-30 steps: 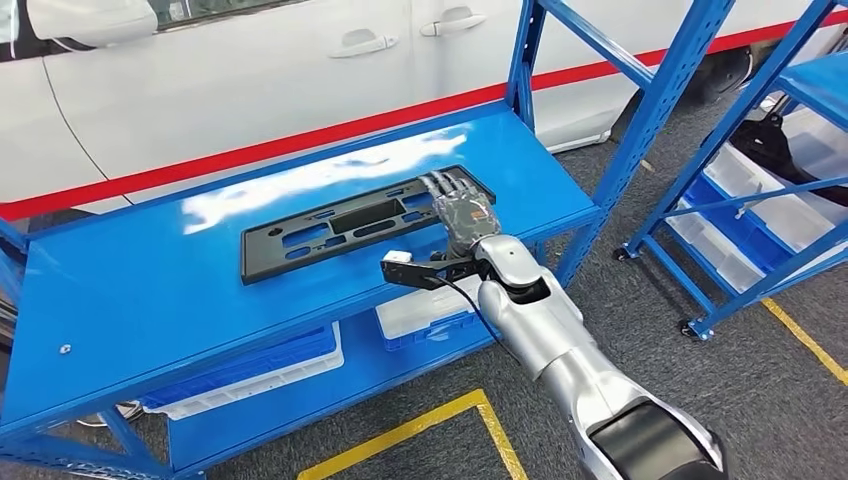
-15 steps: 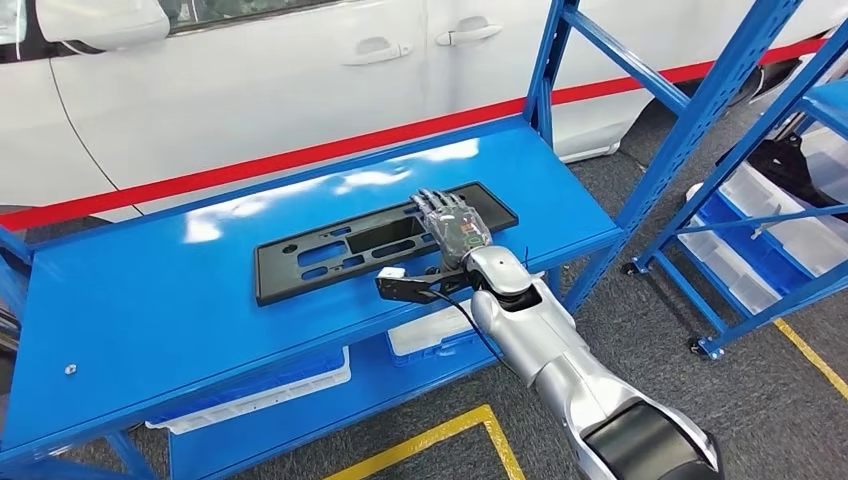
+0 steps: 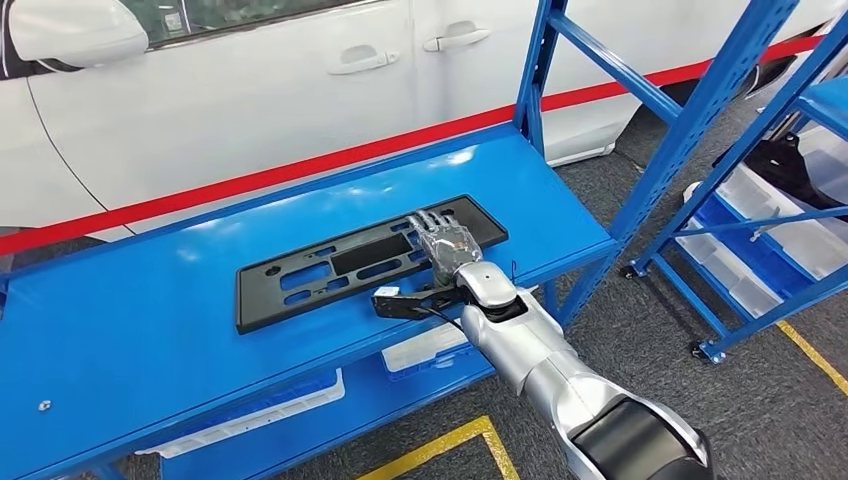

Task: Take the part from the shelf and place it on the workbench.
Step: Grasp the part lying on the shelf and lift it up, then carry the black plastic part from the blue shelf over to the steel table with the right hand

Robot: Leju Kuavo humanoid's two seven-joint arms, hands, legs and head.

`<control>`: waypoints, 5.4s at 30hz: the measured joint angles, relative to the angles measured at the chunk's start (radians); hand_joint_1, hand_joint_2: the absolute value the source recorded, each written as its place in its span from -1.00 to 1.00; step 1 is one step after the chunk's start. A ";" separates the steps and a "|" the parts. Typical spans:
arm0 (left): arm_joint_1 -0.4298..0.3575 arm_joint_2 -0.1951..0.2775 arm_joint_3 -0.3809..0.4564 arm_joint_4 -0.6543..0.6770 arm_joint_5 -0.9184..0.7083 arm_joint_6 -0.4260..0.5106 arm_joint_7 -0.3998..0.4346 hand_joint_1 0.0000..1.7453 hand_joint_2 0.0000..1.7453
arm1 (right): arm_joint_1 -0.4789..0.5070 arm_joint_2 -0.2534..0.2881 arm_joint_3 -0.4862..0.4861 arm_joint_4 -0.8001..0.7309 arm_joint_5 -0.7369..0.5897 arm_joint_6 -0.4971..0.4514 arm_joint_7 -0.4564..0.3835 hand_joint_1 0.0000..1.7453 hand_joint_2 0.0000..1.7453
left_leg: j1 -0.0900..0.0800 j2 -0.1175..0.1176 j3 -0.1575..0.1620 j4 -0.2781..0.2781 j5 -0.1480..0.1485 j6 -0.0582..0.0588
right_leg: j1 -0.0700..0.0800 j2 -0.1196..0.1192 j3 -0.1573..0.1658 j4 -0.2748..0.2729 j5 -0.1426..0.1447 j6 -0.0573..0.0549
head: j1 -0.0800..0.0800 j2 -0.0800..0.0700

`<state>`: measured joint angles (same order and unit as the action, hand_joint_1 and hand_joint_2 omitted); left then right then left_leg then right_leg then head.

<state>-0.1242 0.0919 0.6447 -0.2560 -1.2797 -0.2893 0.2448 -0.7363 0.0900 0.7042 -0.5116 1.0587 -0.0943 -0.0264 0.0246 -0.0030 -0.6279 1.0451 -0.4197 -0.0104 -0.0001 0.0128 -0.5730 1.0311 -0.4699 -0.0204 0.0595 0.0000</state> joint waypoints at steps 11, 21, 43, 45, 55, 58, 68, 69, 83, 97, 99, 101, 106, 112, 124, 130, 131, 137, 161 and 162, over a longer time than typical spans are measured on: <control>-0.005 -0.002 0.000 0.000 0.000 -0.004 -0.007 -1.00 -1.00 | 0.013 0.020 0.057 0.011 0.015 -0.012 -0.043 -1.00 1.00 | 0.000 0.001 0.050 -0.023 -0.035 0.043 | -0.006 -0.006 -0.156 0.265 -0.076 0.033 | 0.001 0.000; -0.008 -0.003 0.000 0.000 0.000 -0.005 -0.010 -1.00 -1.00 | 0.012 0.036 0.075 0.011 0.017 -0.012 -0.060 -1.00 1.00 | -0.002 0.000 0.063 0.025 -0.092 0.001 | -0.003 -0.007 -0.013 -0.026 0.042 -0.012 | 0.001 0.000; -0.010 0.001 0.009 0.000 0.031 -0.012 -0.060 -1.00 -1.00 | 0.058 0.066 0.164 -0.043 -0.048 0.011 -0.071 1.00 1.00 | -0.007 -0.003 0.034 -0.029 -0.016 0.014 | 0.006 0.003 0.015 -0.018 0.003 -0.011 | 0.001 0.000; -0.010 0.001 0.011 0.000 0.031 -0.011 -0.060 -1.00 -1.00 | 0.059 0.066 0.167 -0.043 -0.049 0.011 -0.071 1.00 1.00 | -0.008 -0.003 0.034 -0.028 -0.016 0.015 | 0.005 0.002 0.014 -0.018 0.003 -0.003 | 0.001 0.000; -0.010 0.001 0.012 0.000 0.034 -0.011 -0.064 -1.00 0.50 | 0.055 0.066 0.179 -0.043 -0.049 0.006 -0.072 1.00 1.00 | -0.006 -0.004 0.035 -0.028 -0.016 0.015 | 0.006 0.002 0.014 -0.018 0.002 0.001 | 0.001 0.000; -0.010 0.001 0.012 0.000 0.041 -0.009 -0.067 -1.00 1.00 | 0.055 0.066 0.181 -0.043 -0.050 0.006 -0.072 1.00 1.00 | -0.005 -0.004 0.035 -0.029 -0.016 0.014 | 0.007 0.002 0.014 -0.017 0.002 0.001 | 0.001 0.000; -0.008 0.001 0.021 0.000 0.057 -0.007 -0.064 -1.00 1.00 | 0.051 0.065 0.189 -0.043 -0.065 0.000 -0.075 1.00 1.00 | -0.004 -0.004 0.035 -0.030 -0.016 0.014 | 0.008 0.002 0.014 -0.017 0.001 0.001 | 0.001 0.000; -0.007 0.001 0.021 0.000 0.053 -0.003 -0.062 -1.00 1.00 | 0.050 0.064 0.189 -0.043 -0.068 -0.007 -0.074 1.00 1.00 | -0.004 -0.004 0.035 -0.030 -0.016 0.014 | 0.008 0.002 0.014 -0.017 0.001 0.001 | 0.001 0.000; 0.031 0.001 0.021 0.000 0.030 0.055 -0.075 -1.00 1.00 | 0.061 -0.038 0.100 -0.408 -0.068 -0.162 -0.069 1.00 1.00 | -0.004 -0.004 0.032 -0.029 -0.016 0.014 | 0.007 0.002 0.010 -0.017 0.001 0.001 | 0.001 0.000; 0.032 0.001 0.021 0.001 0.028 0.056 -0.075 -1.00 1.00 | 0.089 -0.064 0.070 -0.518 -0.048 -0.175 -0.070 1.00 1.00 | -0.004 -0.004 0.032 -0.031 -0.016 0.013 | 0.007 0.002 0.008 -0.016 0.001 0.000 | 0.001 0.000; 0.032 0.001 0.021 0.001 0.024 0.057 -0.076 -1.00 1.00 | 0.097 -0.066 0.066 -0.532 -0.026 -0.212 -0.075 1.00 1.00 | -0.004 -0.004 0.032 -0.030 -0.016 0.014 | 0.007 0.002 0.008 -0.016 0.001 0.001 | 0.001 0.000; 0.032 0.001 0.021 0.001 0.020 0.058 -0.078 -1.00 1.00 | 0.110 -0.068 0.060 -0.557 0.008 -0.269 -0.083 1.00 1.00 | -0.005 -0.004 0.031 -0.030 -0.016 0.014 | 0.006 0.002 0.008 -0.016 0.000 0.001 | 0.001 0.000; 0.031 0.001 0.021 0.001 0.007 0.056 -0.079 -1.00 1.00 | 0.147 -0.080 0.056 -0.636 0.078 -0.330 -0.101 1.00 1.00 | -0.008 -0.004 0.031 -0.029 -0.019 0.016 | 0.003 0.002 0.009 -0.017 0.000 0.002 | 0.001 0.000; 0.026 0.003 0.021 0.002 -0.002 0.027 -0.079 -1.00 1.00 | 0.160 -0.088 0.090 -0.649 0.102 -0.329 -0.129 1.00 1.00 | -0.013 -0.004 0.030 -0.028 -0.018 0.027 | -0.002 0.003 0.010 -0.018 0.002 0.016 | 0.001 0.000; 0.017 0.005 0.021 0.004 -0.009 -0.026 -0.095 -1.00 1.00 | 0.145 -0.106 0.155 -0.646 0.088 -0.325 -0.134 1.00 1.00 | 0.004 0.000 0.017 -0.022 -0.004 0.028 | -0.023 -0.008 -0.009 0.063 -0.026 0.043 | 0.002 0.000; 0.018 0.009 0.021 0.006 -0.013 -0.037 -0.095 -1.00 1.00 | 0.130 -0.108 0.169 -0.643 0.081 -0.324 -0.133 1.00 1.00 | 0.007 -0.002 -0.007 -0.003 -0.013 -0.013 | -0.014 -0.008 -0.008 0.007 0.003 0.006 | 0.001 0.000; 0.018 0.009 0.021 0.007 -0.013 -0.038 -0.095 -1.00 1.00 | 0.128 -0.107 0.172 -0.643 0.081 -0.323 -0.133 1.00 1.00 | 0.008 -0.001 -0.021 0.029 -0.043 -0.015 | -0.015 -0.010 -0.014 0.004 0.011 -0.004 | 0.001 0.000; 0.016 0.012 0.021 0.008 -0.013 -0.044 -0.091 -1.00 1.00 | 0.125 -0.107 0.192 -0.628 0.077 -0.318 -0.140 1.00 1.00 | 0.004 0.000 -0.056 0.235 -0.157 -0.013 | 0.003 -0.013 -0.070 0.013 0.047 -0.021 | 0.001 0.000; -0.080 -0.079 0.003 0.008 -0.028 -0.028 -0.007 -1.00 1.00 | 0.147 -0.226 0.158 -0.632 0.040 -0.356 -0.199 1.00 1.00 | -0.007 0.012 -0.050 -0.019 0.055 0.009 | 0.006 -0.013 0.023 -0.006 -0.012 -0.001 | 0.006 0.000; -0.078 -0.080 0.003 0.008 -0.027 -0.028 -0.007 -1.00 1.00 | 0.147 -0.225 0.157 -0.631 0.040 -0.355 -0.199 1.00 1.00 | -0.007 0.011 -0.061 -0.003 0.032 0.005 | 0.003 -0.015 0.013 -0.010 0.002 -0.008 | 0.006 0.000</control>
<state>-0.2026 0.0119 0.6476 -0.2476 -1.3069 -0.3170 0.2374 -0.5893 -0.1350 0.8617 -1.1424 1.0986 -0.4496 -0.2256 0.0177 0.0082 -0.6889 1.0422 -0.3881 -0.0053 0.0027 -0.0020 -0.5602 1.0210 -0.4684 -0.0289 0.0659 0.0000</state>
